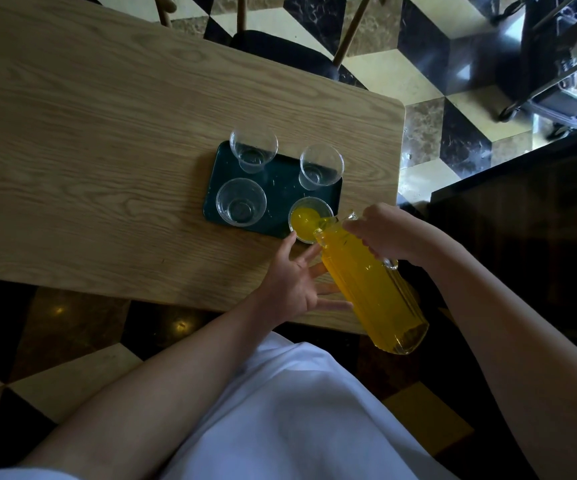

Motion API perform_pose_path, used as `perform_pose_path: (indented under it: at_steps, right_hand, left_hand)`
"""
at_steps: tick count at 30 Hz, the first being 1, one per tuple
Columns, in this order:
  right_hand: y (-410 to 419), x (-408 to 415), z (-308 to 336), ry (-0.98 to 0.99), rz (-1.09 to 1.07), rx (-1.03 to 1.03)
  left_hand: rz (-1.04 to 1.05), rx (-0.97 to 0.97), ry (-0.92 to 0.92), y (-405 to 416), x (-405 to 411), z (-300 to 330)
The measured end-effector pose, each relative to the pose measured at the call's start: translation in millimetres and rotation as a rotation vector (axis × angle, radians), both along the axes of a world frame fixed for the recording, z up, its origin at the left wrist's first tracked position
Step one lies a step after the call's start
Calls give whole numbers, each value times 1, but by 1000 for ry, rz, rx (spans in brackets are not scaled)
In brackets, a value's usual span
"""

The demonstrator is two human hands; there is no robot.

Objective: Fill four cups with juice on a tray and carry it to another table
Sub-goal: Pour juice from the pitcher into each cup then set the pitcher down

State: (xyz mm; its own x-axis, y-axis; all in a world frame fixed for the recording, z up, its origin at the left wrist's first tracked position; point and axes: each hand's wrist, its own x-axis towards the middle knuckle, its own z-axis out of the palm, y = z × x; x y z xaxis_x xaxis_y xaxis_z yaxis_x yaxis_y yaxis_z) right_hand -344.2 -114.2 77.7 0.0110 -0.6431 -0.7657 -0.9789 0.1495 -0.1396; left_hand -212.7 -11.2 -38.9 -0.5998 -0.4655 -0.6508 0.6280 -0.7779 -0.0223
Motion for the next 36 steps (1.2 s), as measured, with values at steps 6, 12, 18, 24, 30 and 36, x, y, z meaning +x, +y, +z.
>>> perform_pose_path:
  at_steps: [6,12,18,24,30,36]
  right_hand:
    - [3,-1,-1,-93,-70,-11]
    - [9,-6,-3,-132,-80,-4]
    - [17,-8,0,-173,-105,-50]
    - [17,-4,14,-221,-166,-86]
    - [9,-13,17,-216,-169,-115]
    - [-15,-22,20,-274,-196,-148]
  left_hand:
    - [-23,-24,11,1,1,-1]
    - [-54,-64,-3,-1,10,0]
    - [-102,-130,-41,-5,17,3]
    - [-125,-140,-52,-13,18,12]
    - [-143,-141,-77,-32,10,26]
    - [-54,-121,-65,-51,-1,27]
